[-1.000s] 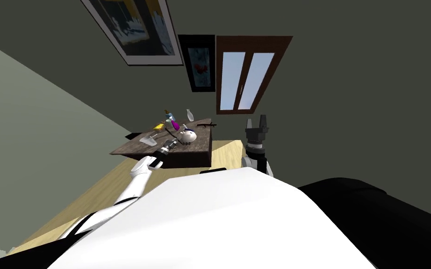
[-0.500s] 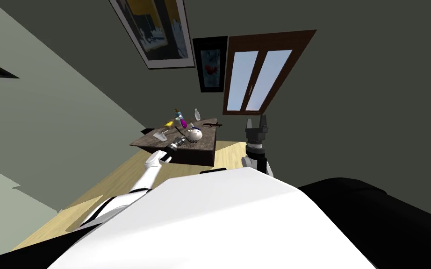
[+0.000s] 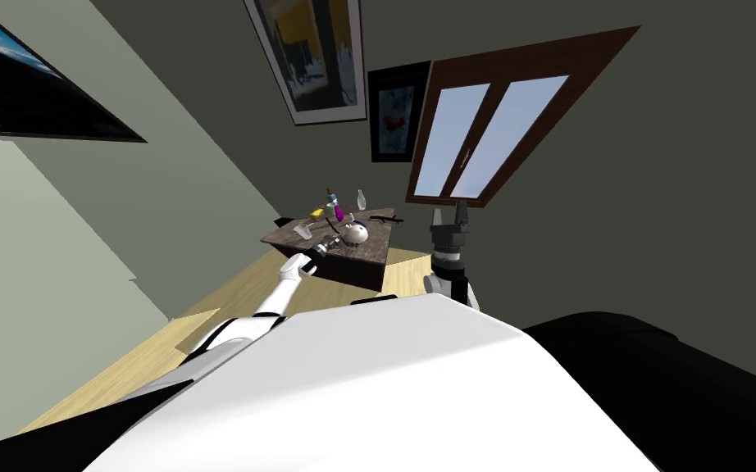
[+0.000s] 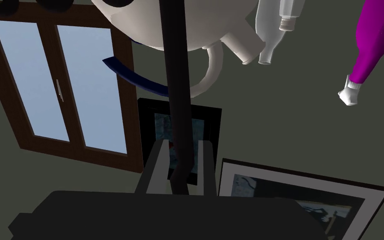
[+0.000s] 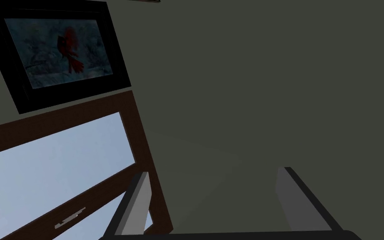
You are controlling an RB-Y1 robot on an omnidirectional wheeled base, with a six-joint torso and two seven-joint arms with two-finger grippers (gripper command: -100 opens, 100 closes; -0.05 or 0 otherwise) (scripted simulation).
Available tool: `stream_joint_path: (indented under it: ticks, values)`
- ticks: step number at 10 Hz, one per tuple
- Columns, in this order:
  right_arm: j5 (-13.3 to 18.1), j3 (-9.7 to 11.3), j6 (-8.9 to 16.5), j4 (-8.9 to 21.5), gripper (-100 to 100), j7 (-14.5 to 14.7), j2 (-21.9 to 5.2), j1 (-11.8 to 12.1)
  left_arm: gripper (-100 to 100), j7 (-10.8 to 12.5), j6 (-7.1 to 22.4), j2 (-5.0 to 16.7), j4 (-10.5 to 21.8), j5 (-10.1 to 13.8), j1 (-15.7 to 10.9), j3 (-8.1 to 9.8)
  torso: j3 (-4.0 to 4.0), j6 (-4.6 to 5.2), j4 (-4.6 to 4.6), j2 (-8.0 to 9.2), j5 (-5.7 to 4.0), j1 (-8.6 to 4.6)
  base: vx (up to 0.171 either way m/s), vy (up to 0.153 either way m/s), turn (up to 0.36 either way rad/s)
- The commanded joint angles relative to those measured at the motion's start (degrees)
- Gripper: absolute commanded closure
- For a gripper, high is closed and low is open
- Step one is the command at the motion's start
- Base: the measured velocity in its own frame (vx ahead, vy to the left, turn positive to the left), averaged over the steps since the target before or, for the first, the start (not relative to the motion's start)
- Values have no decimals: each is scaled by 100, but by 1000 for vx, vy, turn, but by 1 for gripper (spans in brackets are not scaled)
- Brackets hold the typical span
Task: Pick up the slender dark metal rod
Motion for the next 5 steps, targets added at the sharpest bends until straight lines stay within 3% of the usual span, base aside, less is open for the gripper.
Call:
stream_joint_path:
  ticks: [1, 2, 3, 4, 5]
  values:
    - [0, 0, 0, 0, 0, 0, 0, 0, 100, -35, 38, -87, 154, -44, -286, -286, 0, 0, 0, 0, 0, 0, 7, 46, 175]
    - [0, 0, 0, 0, 0, 0, 0, -1, 100, -35, 38, -87, 154, -44, -338, -296, 0, 13, 1, -1, -1, -8, 2, 19, -24]
    - [0, 1, 0, 0, 0, 0, 0, -2, 100, -29, 157, -227, 222, -139, -551, -558, 0, 16, 2, -1, -5, -20, 9, 48, 361]
    - [0, 0, 0, 0, 0, 0, 0, 0, 100, -29, 157, -227, 222, -139, -660, -646, -1, -2, 1, -2, -5, -8, 10, 41, 208]
    - [0, 1, 0, 0, 0, 0, 0, -1, 100, -46, 63, -176, 278, -100, -593, -531, 1, 10, 3, 0, -5, -9, 5, 14, 2]
